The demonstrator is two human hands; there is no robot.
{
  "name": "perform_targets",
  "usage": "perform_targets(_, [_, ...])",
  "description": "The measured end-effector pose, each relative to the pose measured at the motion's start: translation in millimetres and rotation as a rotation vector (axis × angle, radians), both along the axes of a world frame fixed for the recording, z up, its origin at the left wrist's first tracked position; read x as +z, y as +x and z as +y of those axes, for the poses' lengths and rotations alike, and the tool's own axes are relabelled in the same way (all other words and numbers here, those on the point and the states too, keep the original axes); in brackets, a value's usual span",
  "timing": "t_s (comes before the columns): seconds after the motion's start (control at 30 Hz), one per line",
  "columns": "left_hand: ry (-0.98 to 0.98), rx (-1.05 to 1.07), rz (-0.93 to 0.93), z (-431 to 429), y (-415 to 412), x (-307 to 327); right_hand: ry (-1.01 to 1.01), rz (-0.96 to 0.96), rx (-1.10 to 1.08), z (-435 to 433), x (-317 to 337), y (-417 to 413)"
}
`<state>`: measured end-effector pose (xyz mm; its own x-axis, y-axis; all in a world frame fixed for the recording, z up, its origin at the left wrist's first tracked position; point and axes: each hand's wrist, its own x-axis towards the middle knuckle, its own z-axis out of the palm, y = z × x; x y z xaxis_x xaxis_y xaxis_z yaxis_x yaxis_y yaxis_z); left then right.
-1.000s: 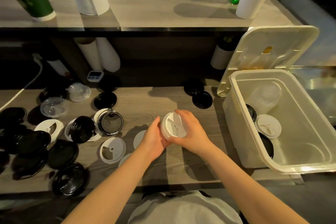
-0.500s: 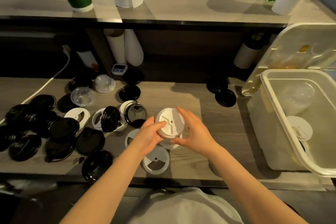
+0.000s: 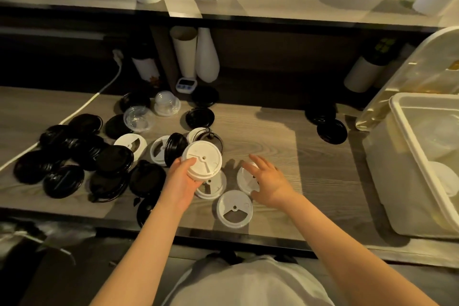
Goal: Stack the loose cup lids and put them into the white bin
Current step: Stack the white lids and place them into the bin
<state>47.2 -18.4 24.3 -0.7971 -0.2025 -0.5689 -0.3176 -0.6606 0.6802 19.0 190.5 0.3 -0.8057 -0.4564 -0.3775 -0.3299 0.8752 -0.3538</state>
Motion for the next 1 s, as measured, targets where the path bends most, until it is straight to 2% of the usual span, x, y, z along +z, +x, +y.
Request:
perform_targets(0.1, [0.025,0.012,0.007,-3.4,5.6,-2.6,-0.073,0.013,0.146,-12.6,6.0,7.6])
perform_targets(0.23, [0.034,0.031,0.005,-4.3,9.4,-2.3,0.085,-0.027,0.352,-15.1,-2.6,26.3])
perform_targets(0.33, [0.029,0.042,-0.019,-3.2,11.2,-4.2,0.173,0.015,0.397,-16.5,-11.0,32.2])
perform_targets(0.47, [0.026,0.049,-0.034,-2.9,13.2,-5.4,0.177,0.082,0.387,-23.9,-15.6,34.9])
perform_targets(0.63, [-0.022,0.028,-0.028,-5.2,10.8,-3.0,-0.087,0.123,0.194,-21.5,-3.8,35.8])
perform_targets(0.83, [-0.062,-0.039,-0.053,6.9,2.8,-3.6,-0.466,0.060,-0.158,-4.4,30.4,20.4])
perform_targets(0.9, [-0.041,-0.056,-0.060,18.0,0.9,-0.6,-0.530,0.106,-0.253,-2.7,38.4,14.1])
perform_targets(1.0, [-0.033,-0.145,-0.098,36.0,-1.4,4.9,-0.587,0.125,-0.266,-6.2,44.4,10.3])
